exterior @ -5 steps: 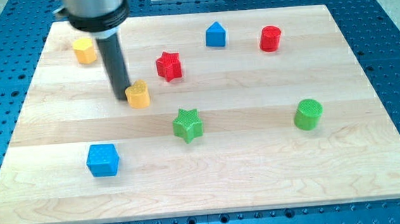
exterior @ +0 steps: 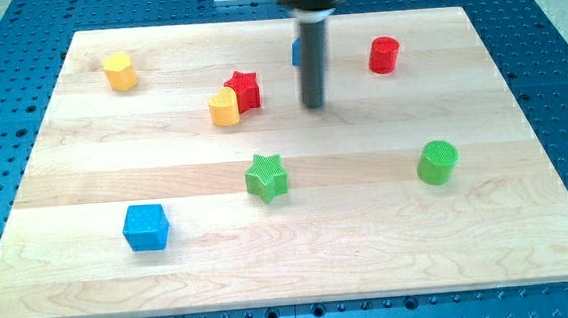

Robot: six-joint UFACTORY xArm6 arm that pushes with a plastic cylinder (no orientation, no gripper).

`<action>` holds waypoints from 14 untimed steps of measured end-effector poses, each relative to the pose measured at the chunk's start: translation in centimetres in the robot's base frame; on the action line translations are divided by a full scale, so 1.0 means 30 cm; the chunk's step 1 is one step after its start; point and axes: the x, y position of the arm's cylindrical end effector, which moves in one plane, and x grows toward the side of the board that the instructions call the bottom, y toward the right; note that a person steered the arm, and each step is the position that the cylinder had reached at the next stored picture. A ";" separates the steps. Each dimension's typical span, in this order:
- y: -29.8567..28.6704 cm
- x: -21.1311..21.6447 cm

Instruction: Move the triangle into the yellow heart

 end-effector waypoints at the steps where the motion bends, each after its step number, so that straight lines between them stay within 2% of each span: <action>1: 0.118 -0.196; 2: 0.154 -0.297; 4: -0.189 -0.270; 5: -0.371 -0.210; 7: -0.397 -0.131; 8: -0.479 -0.048; 10: -0.589 -0.015; 11: -0.572 0.040; 12: -0.721 -0.037; 13: -0.924 0.042; 14: -0.826 0.096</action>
